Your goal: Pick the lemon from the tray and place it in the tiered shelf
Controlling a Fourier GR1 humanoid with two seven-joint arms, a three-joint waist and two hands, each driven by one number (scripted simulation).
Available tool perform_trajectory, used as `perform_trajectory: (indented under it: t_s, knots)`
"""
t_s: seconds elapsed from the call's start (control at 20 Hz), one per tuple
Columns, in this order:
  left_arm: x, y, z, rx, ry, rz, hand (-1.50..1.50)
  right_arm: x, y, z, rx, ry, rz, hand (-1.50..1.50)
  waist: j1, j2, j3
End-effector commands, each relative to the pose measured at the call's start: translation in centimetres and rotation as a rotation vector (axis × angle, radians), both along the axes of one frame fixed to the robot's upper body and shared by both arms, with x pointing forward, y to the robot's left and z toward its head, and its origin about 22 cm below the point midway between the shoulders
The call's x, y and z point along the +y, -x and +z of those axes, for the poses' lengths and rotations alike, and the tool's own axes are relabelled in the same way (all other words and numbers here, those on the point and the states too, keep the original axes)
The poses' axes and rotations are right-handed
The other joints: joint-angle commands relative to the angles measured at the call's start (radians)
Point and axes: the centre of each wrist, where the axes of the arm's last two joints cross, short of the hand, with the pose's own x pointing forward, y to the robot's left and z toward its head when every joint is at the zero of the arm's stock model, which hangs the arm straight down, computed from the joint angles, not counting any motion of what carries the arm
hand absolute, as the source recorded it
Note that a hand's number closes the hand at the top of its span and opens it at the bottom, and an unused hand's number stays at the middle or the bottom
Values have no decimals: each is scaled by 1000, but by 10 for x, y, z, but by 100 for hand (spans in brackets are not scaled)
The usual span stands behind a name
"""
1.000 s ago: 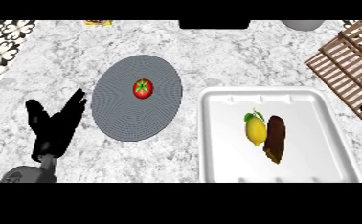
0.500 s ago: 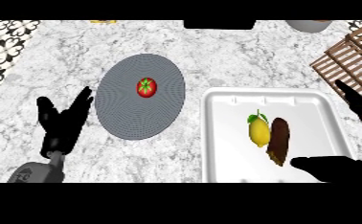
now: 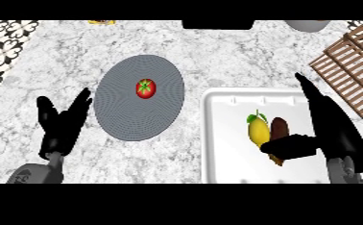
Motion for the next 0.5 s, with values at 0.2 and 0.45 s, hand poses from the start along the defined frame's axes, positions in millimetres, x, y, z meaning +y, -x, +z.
perform_trajectory:
  t_s: [0.2,0.45]
  knots:
    - [7,12,0,53,6,10,0,21,-18,-13,182,76,-147,-150,-8,0,-5]
    - [8,-7,1,32,16,25,0,50,-21,-37,162,139,-151,-150,-16,4,-5]
